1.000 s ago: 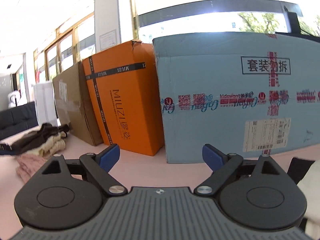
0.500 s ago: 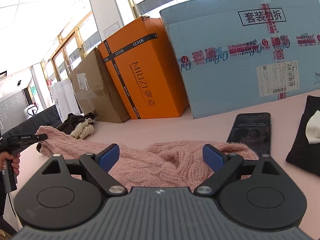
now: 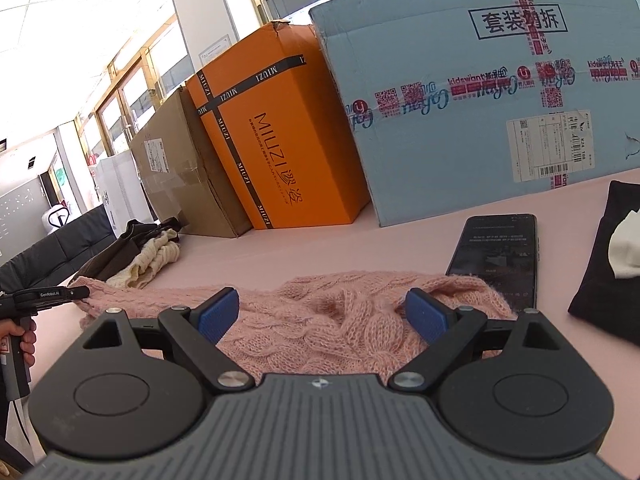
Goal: Fold clothes
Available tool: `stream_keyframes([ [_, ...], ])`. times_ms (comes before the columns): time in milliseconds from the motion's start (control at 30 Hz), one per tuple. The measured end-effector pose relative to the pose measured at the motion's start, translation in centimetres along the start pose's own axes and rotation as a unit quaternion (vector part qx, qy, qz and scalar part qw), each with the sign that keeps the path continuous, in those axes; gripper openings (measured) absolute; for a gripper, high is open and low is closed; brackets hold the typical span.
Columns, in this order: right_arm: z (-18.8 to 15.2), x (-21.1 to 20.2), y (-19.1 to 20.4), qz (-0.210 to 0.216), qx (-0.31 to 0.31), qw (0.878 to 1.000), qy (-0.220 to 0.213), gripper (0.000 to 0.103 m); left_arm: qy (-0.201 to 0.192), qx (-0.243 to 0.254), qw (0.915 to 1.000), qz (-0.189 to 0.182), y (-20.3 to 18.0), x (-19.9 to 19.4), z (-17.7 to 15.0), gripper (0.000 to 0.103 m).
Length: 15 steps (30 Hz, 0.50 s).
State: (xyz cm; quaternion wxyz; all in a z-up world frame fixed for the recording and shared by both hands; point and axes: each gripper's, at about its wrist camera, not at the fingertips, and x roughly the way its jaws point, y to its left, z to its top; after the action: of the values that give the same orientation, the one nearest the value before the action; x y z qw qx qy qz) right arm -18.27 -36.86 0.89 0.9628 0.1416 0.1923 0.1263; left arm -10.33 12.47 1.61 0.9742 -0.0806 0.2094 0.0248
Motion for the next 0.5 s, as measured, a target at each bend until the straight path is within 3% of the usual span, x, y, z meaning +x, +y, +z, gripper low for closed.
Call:
stream_keyframes([
  [167, 0.0, 0.1, 0.0, -0.002, 0.0, 1.0, 0.002, 0.09, 0.024, -0.003, 0.9993, 0.03, 0.4, 0.6, -0.6, 0.023],
  [200, 0.0, 0.1, -0.1, -0.003, 0.0, 1.0, 0.002, 0.09, 0.032, -0.008, 0.9987, 0.04, 0.6, 0.8, -0.7, 0.037],
  [233, 0.0, 0.1, -0.1, -0.004, 0.0, 1.0, 0.002, 0.09, 0.033, -0.025, 0.998, 0.048, 0.9, 0.9, -0.7, 0.06],
  [300, 0.0, 0.1, -0.1, -0.005, 0.0, 1.0, 0.003, 0.09, 0.034, -0.102, 0.9936, 0.033, 2.4, 0.8, -0.7, 0.081],
  [367, 0.0, 0.1, -0.1, -0.006, 0.0, 1.0, 0.003, 0.09, 0.037, -0.175, 0.9837, 0.018, 3.9, 0.7, -0.7, 0.082],
  [467, 0.0, 0.2, -0.1, -0.008, 0.001, 1.0, 0.005, 0.09, 0.065, -0.182, 0.981, -0.004, 3.4, 1.7, -1.1, 0.08],
  [500, 0.0, 0.2, -0.1, -0.008, 0.001, 1.0, 0.005, 0.09, 0.065, -0.161, 0.9848, -0.001, 2.6, 1.9, -1.2, 0.079],
])
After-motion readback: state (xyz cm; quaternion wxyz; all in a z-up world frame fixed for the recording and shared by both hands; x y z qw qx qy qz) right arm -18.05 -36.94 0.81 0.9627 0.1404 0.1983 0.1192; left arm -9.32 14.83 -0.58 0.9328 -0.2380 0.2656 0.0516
